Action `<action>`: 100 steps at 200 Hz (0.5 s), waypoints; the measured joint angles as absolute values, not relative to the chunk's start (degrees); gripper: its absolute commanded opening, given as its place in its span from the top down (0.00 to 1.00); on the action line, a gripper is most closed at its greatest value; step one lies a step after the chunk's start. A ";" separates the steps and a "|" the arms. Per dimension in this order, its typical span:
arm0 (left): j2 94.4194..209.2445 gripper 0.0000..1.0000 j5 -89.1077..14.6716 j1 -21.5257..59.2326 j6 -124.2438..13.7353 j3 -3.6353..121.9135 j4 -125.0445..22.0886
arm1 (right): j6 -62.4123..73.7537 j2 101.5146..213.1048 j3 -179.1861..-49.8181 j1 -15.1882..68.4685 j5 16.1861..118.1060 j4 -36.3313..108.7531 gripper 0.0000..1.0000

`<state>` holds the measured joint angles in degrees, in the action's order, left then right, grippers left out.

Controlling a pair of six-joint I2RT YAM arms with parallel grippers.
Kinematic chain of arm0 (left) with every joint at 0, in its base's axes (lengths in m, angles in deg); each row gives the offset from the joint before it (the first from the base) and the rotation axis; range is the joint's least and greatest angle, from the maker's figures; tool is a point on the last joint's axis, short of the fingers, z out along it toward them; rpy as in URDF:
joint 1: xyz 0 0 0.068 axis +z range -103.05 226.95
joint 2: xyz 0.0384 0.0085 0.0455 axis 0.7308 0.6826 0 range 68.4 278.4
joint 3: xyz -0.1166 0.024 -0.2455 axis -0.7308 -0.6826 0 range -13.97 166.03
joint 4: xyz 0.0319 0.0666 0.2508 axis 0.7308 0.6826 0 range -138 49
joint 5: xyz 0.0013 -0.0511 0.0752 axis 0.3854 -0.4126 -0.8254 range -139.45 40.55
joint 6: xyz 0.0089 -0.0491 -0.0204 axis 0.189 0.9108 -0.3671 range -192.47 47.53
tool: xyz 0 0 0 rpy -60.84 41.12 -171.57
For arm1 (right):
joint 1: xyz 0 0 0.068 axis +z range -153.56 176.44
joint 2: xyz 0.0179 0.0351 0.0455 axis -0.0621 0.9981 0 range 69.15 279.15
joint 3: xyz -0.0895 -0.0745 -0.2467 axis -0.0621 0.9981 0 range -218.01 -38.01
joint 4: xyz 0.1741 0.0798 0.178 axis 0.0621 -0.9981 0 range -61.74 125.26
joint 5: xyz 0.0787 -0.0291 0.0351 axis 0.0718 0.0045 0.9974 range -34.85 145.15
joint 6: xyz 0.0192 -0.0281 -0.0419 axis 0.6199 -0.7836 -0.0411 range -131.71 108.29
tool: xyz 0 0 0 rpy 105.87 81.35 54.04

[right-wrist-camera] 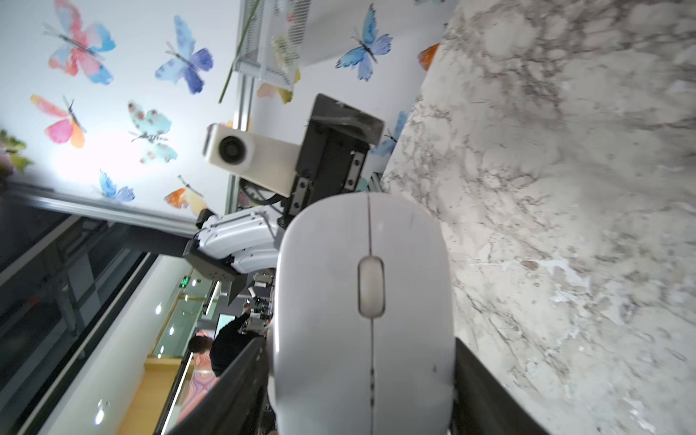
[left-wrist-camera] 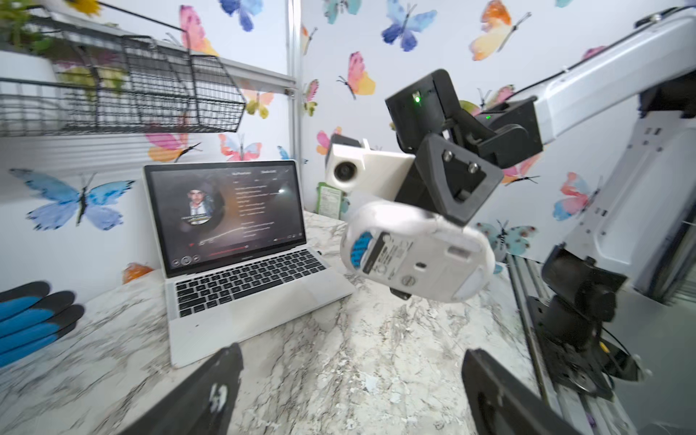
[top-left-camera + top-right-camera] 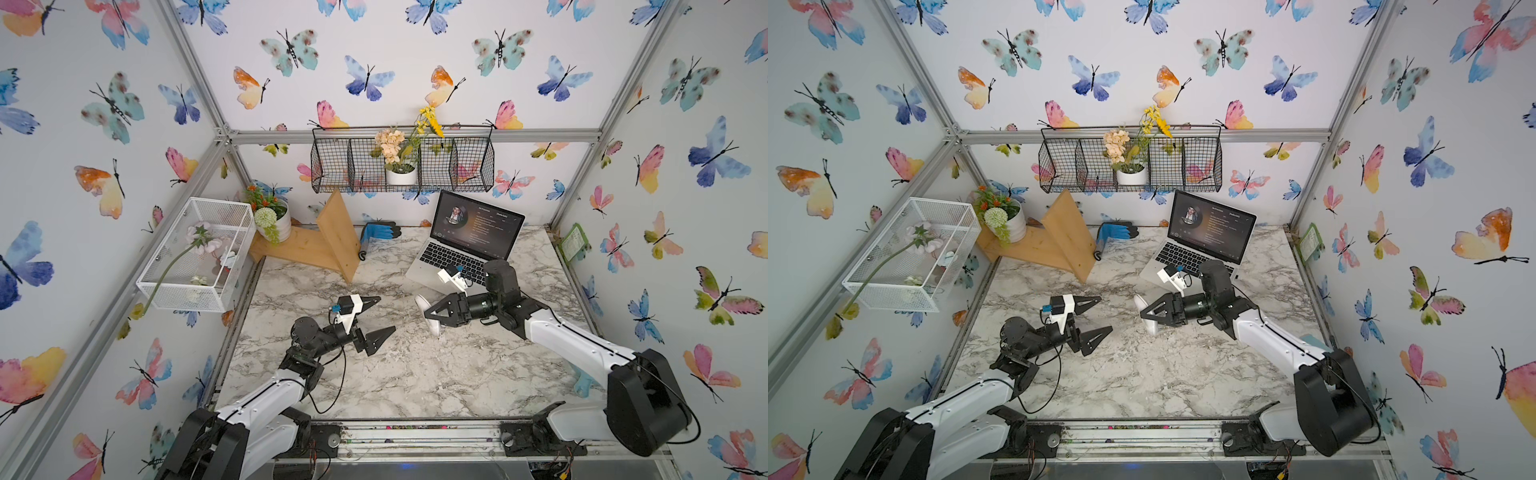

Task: Remove the wireless mouse receiver from the laptop
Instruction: Place the mouse at the center of the board.

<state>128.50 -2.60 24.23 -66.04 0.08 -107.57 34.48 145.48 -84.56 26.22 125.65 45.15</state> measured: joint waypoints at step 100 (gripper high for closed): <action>135.89 0.19 15.96 18.00 -76.64 15.29 -99.68 | 36.73 148.74 -85.28 34.98 130.43 52.87 0.50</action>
<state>135.89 15.96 18.00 -76.64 15.29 -99.68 36.73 148.74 -85.28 34.98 130.43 52.87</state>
